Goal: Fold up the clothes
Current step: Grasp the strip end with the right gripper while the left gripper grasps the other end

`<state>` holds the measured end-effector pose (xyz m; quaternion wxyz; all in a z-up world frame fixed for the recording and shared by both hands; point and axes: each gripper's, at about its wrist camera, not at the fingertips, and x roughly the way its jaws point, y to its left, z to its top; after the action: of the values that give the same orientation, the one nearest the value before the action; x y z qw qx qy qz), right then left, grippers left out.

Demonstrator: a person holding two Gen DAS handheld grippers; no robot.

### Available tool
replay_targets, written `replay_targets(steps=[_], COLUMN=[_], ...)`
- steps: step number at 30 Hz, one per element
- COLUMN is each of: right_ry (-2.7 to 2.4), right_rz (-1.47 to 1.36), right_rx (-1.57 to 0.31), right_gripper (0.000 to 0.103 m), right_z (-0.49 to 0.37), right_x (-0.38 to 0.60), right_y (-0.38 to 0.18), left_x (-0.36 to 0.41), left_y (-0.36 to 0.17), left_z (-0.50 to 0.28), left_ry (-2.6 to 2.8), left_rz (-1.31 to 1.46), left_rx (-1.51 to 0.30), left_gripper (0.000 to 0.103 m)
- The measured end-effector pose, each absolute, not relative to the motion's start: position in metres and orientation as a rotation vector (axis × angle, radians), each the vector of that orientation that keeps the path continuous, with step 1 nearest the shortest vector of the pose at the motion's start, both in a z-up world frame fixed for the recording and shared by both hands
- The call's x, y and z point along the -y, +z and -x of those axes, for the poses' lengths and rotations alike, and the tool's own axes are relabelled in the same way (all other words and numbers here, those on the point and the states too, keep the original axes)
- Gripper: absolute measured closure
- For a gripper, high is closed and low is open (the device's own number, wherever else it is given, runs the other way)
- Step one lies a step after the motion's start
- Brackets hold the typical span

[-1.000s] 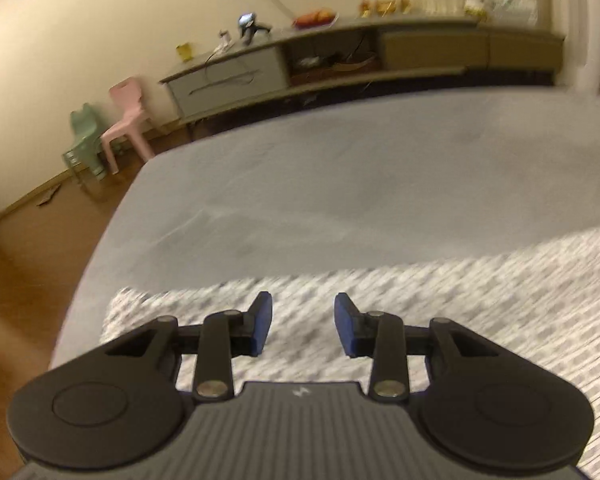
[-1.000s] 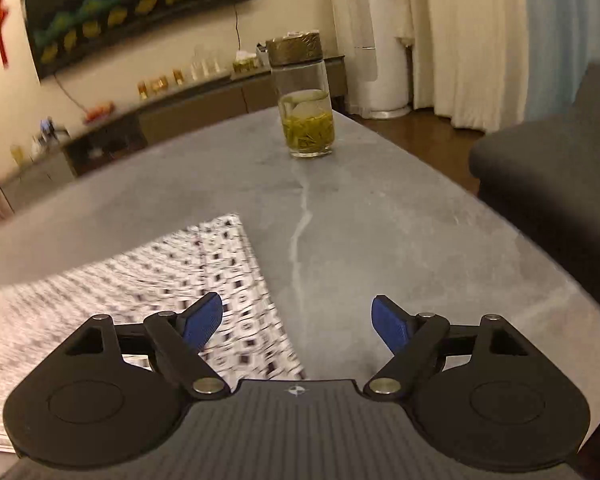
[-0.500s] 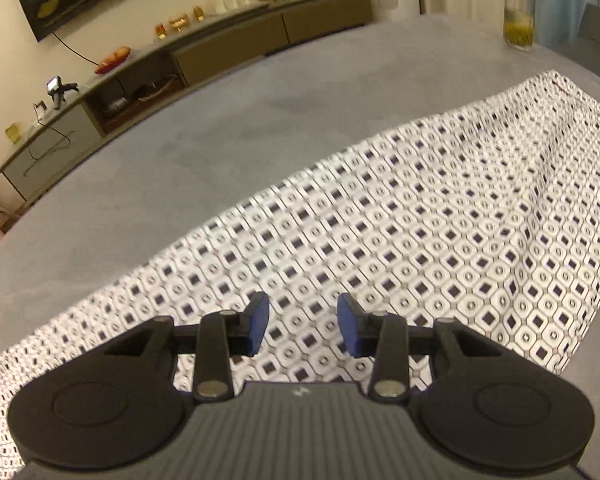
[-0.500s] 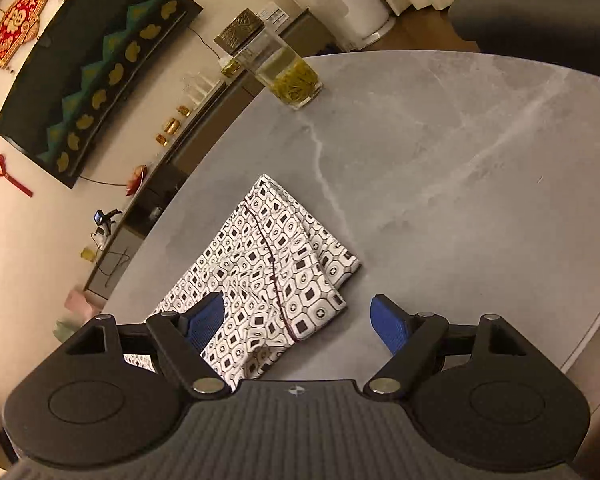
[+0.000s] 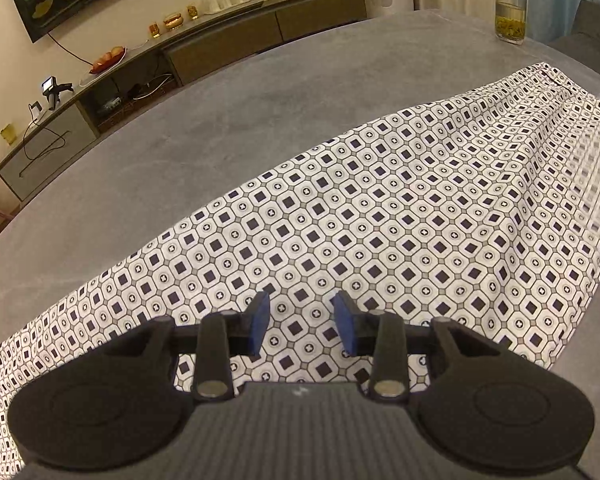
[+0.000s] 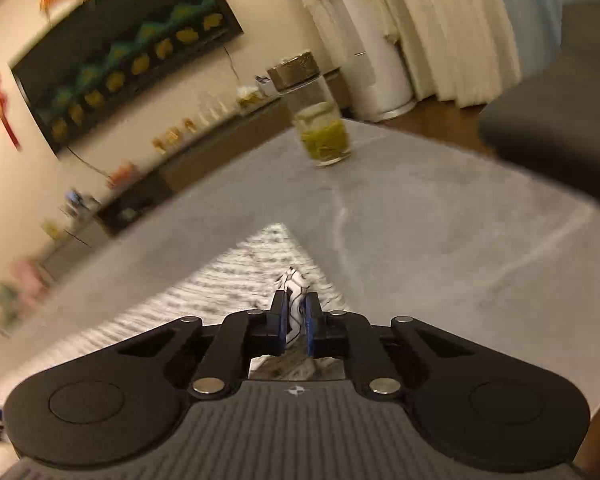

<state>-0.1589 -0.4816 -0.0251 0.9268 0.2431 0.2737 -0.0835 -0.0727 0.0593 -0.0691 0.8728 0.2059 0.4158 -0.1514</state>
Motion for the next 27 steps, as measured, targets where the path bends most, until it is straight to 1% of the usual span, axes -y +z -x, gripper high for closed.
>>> replay_targets(steps=[4, 7, 9, 10, 11, 12, 13, 14, 16, 17, 18, 19, 20, 22, 23, 25, 27], right_ry=[-0.244, -0.257, -0.265, -0.265, -0.253, -0.241, -0.229, -0.218, -0.216, -0.222, -0.228, -0.233, -0.235, -0.193, -0.181, -0.155, -0.128], right_rz=[-0.521, -0.506, -0.531, -0.547, -0.547, -0.548, -0.548, -0.546, -0.493, -0.443, -0.393, -0.342, -0.295, -0.239, -0.192, -0.099, 0.016], right_rx=[-0.652, -0.644, -0.593, -0.563, -0.568, -0.574, -0.579, -0.589, -0.666, -0.678, -0.69, -0.702, -0.713, -0.727, -0.712, -0.68, -0.643], right_gripper=[0.095, 0.094, 0.084, 0.062, 0.034, 0.025, 0.02, 0.021, 0.021, 0.028, 0.036, 0.056, 0.073, 0.089, 0.091, 0.092, 0.092], right_z=[0.148, 0.148, 0.154, 0.157, 0.154, 0.151, 0.148, 0.145, 0.13, 0.125, 0.121, 0.116, 0.111, 0.107, 0.109, 0.112, 0.119], right_x=[0.493, 0.492, 0.493, 0.495, 0.493, 0.492, 0.491, 0.489, 0.479, 0.473, 0.466, 0.46, 0.454, 0.44, 0.432, 0.416, 0.398], right_y=[-0.042, -0.039, -0.034, -0.031, -0.031, -0.032, -0.032, -0.033, -0.041, -0.04, -0.04, -0.04, -0.04, -0.039, -0.037, -0.033, -0.029], left_x=[-0.057, -0.049, -0.042, -0.039, -0.037, -0.035, -0.034, -0.032, -0.029, -0.024, -0.019, -0.012, -0.005, 0.008, 0.015, 0.043, 0.082], left_y=[-0.069, -0.062, -0.045, -0.039, -0.035, -0.032, -0.03, -0.027, -0.023, -0.02, -0.018, -0.013, -0.008, 0.003, 0.008, 0.019, 0.026], left_z=[0.08, 0.074, 0.06, 0.059, 0.061, 0.062, 0.061, 0.061, 0.061, 0.059, 0.057, 0.055, 0.054, 0.05, 0.048, 0.043, 0.034], left_ry=[-0.323, -0.325, -0.333, -0.34, -0.349, -0.357, -0.366, -0.375, -0.387, -0.397, -0.407, -0.424, -0.443, -0.48, -0.498, -0.546, -0.603], left_rz=[-0.44, -0.446, -0.43, -0.416, -0.402, -0.386, -0.37, -0.354, -0.319, -0.298, -0.277, -0.236, -0.19, -0.098, -0.051, 0.025, 0.081], left_rx=[-0.87, -0.869, -0.844, -0.831, -0.818, -0.814, -0.812, -0.811, -0.804, -0.802, -0.802, -0.805, -0.809, -0.816, -0.819, -0.826, -0.838], left_gripper=[0.067, 0.066, 0.066, 0.066, 0.066, 0.066, 0.066, 0.066, 0.066, 0.066, 0.066, 0.066, 0.066, 0.063, 0.061, 0.051, 0.047])
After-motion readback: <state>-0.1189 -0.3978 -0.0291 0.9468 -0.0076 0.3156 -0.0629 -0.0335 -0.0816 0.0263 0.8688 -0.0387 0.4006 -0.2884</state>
